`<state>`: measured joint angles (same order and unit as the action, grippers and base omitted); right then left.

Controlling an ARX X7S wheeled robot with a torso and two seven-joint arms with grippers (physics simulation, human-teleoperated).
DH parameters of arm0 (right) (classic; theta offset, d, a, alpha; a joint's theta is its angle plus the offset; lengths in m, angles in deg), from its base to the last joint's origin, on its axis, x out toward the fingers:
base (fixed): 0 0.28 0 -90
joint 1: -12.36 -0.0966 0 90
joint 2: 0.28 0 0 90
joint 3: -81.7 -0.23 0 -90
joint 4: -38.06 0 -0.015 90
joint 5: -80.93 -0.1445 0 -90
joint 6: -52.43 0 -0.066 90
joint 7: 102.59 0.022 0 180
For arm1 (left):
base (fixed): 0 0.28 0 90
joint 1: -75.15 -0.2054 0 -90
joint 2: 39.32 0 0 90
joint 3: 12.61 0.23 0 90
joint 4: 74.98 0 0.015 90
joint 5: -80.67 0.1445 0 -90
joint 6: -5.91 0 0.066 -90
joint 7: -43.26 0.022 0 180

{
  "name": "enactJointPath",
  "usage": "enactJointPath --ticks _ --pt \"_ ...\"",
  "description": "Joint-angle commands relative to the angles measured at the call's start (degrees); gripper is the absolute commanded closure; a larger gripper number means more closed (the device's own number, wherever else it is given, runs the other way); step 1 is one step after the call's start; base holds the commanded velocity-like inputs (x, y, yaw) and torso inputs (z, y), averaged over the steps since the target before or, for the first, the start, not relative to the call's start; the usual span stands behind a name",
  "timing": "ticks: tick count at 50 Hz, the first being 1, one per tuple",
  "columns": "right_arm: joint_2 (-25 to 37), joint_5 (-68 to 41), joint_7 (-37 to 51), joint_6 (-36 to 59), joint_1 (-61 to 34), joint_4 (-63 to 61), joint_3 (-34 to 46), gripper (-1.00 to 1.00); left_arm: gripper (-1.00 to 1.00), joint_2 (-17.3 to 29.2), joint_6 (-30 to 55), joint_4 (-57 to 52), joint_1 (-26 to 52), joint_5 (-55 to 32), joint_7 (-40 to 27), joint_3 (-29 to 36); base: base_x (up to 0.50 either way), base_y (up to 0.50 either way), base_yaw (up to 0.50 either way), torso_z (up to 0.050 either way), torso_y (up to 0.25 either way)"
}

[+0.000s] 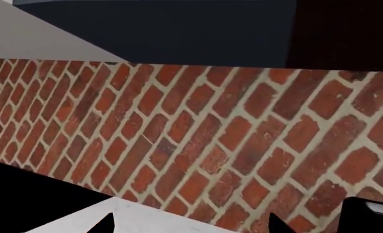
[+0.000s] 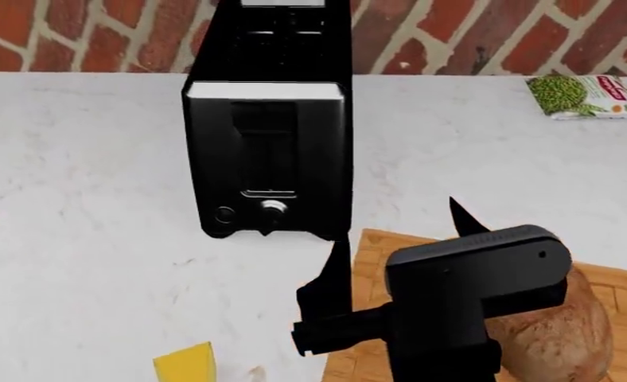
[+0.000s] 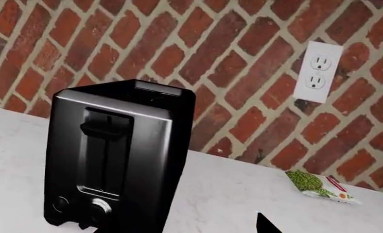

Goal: Pick up the wedge of cheese and place it on the slice of bread to prepare a simple cheese on bread dish.

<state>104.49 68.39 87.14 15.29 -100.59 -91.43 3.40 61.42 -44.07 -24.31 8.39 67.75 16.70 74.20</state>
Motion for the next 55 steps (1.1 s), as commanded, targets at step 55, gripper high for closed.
enactJointPath --ticks 55 --pt "6.77 -95.12 58.52 27.11 -13.13 -10.91 -11.32 -1.0 -1.0 2.36 -1.95 -0.05 -0.56 -0.14 -2.49 2.88 0.06 0.02 0.0 0.0 0.0"
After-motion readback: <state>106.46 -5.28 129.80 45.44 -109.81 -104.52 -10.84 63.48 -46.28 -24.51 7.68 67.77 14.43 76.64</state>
